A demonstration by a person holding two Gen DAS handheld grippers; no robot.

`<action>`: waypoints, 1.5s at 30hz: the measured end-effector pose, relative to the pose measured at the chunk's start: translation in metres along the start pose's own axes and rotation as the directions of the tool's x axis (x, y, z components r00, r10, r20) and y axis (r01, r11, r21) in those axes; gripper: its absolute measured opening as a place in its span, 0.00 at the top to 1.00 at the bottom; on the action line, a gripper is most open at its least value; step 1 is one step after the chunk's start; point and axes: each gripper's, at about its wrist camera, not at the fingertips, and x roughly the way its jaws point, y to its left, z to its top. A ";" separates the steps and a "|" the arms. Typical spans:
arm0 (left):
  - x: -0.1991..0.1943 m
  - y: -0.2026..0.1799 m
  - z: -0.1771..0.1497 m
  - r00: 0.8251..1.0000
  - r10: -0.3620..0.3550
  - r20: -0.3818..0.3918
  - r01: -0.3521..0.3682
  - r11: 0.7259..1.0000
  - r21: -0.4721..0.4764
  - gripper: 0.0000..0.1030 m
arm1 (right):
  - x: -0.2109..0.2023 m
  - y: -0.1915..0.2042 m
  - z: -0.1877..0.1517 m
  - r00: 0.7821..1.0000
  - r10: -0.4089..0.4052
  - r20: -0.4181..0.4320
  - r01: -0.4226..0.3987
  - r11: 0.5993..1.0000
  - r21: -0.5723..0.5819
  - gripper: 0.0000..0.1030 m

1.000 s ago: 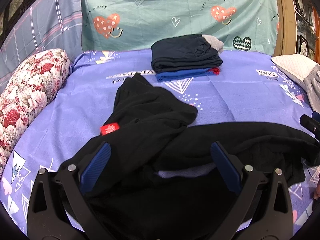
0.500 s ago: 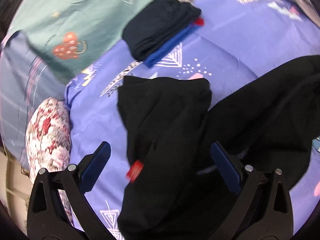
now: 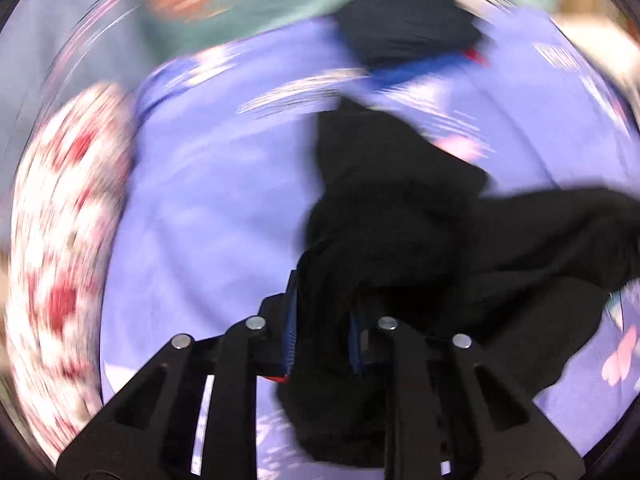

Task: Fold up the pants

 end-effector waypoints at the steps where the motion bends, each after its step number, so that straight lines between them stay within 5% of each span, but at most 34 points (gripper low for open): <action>1: 0.006 0.036 -0.014 1.000 -0.004 -0.014 0.002 0.993 -0.121 0.81 | 0.000 0.001 0.000 1.000 -0.001 0.001 0.001 1.000 -0.004 0.01; 4: 0.029 0.099 -0.059 0.996 -0.074 -0.056 0.048 0.929 -0.366 0.81 | -0.004 0.006 -0.001 1.000 -0.004 0.008 0.005 1.000 -0.023 0.01; 7: 0.042 0.119 -0.083 0.987 -0.162 -0.025 0.133 0.880 -0.456 0.72 | -0.002 0.015 0.000 0.999 0.034 -0.015 -0.034 0.998 -0.049 0.01; 11: 0.054 0.135 -0.087 0.971 -0.234 0.048 0.225 0.831 -0.509 0.14 | 0.016 0.067 0.016 0.980 0.131 -0.149 -0.158 0.971 -0.181 0.01; 13: 0.059 0.139 -0.083 0.961 -0.267 0.070 0.264 0.810 -0.523 0.13 | 0.027 0.098 0.032 0.959 0.197 -0.205 -0.240 0.948 -0.211 0.01; 14: 0.065 0.140 -0.080 0.956 -0.285 0.064 0.275 0.804 -0.528 0.12 | 0.041 0.126 0.047 0.929 0.261 -0.261 -0.321 0.921 -0.222 0.01; 18: 0.091 0.144 -0.078 0.950 -0.313 0.003 0.255 0.768 -0.587 0.12 | 0.096 0.198 0.085 0.869 0.350 -0.350 -0.440 0.870 -0.222 0.01; 20: 0.098 0.146 -0.080 0.943 -0.332 0.010 0.268 0.743 -0.614 0.09 | 0.143 0.231 0.093 0.829 0.354 -0.433 -0.469 0.861 -0.194 0.01; 23: 0.101 0.142 -0.073 0.941 -0.339 0.020 0.282 0.745 -0.604 0.09 | 0.197 0.267 0.087 0.802 0.308 -0.511 -0.460 0.865 -0.201 0.01; 25: 0.102 0.135 -0.067 0.941 -0.336 0.034 0.292 0.758 -0.584 0.20 | 0.235 0.284 0.075 0.799 0.208 -0.564 -0.412 0.873 -0.261 0.02; 27: 0.101 0.128 -0.062 0.934 -0.355 0.042 0.317 0.770 -0.554 0.87 | 0.258 0.289 0.068 0.783 0.153 -0.603 -0.389 0.877 -0.281 0.28; 28: 0.098 0.125 -0.062 0.918 -0.390 0.066 0.360 0.754 -0.550 0.89 | 0.257 0.294 0.069 0.795 0.155 -0.586 -0.399 0.862 -0.312 0.49; 29: 0.091 0.124 -0.062 0.917 -0.390 0.090 0.373 0.754 -0.541 0.90 | 0.252 0.299 0.069 0.777 0.184 -0.602 -0.449 0.833 -0.324 0.93; 30: 0.082 0.121 -0.063 0.916 -0.385 0.113 0.384 0.761 -0.523 0.90 | 0.247 0.305 0.071 0.766 0.194 -0.613 -0.474 0.814 -0.335 0.97; 31: 0.072 0.118 -0.064 0.911 -0.387 0.140 0.402 0.763 -0.507 0.90 | 0.236 0.312 0.078 0.797 0.190 -0.574 -0.464 0.800 -0.380 0.97; 35: 0.016 0.119 -0.087 0.893 -0.369 0.259 0.450 0.753 -0.480 0.91 | 0.198 0.347 0.114 0.850 0.275 -0.449 -0.485 0.741 -0.464 0.97; 38: -0.015 0.133 -0.109 0.900 -0.311 0.306 0.431 0.740 -0.517 0.91 | 0.172 0.394 0.146 0.848 0.381 -0.368 -0.526 0.690 -0.498 0.97; 40: -0.022 0.147 -0.125 0.929 -0.245 0.278 0.365 0.737 -0.569 0.88 | 0.162 0.425 0.152 0.824 0.436 -0.361 -0.566 0.640 -0.519 0.97; 41: -0.013 0.159 -0.134 0.949 -0.225 0.221 0.315 0.719 -0.620 0.81 | 0.163 0.444 0.146 0.823 0.438 -0.361 -0.567 0.609 -0.555 0.87; 42: -0.003 0.168 -0.141 0.961 -0.216 0.172 0.275 0.700 -0.659 0.68 | 0.168 0.454 0.138 0.838 0.404 -0.366 -0.545 0.600 -0.586 0.55; 43: 0.009 0.178 -0.149 0.971 -0.205 0.120 0.229 0.675 -0.701 0.60 | 0.183 0.466 0.122 0.902 0.261 -0.343 -0.430 0.612 -0.664 0.45; 45: 0.021 0.196 -0.165 0.979 -0.194 0.057 0.170 0.640 -0.749 0.42 | 0.195 0.461 0.107 0.945 0.144 -0.295 -0.318 0.622 -0.716 0.44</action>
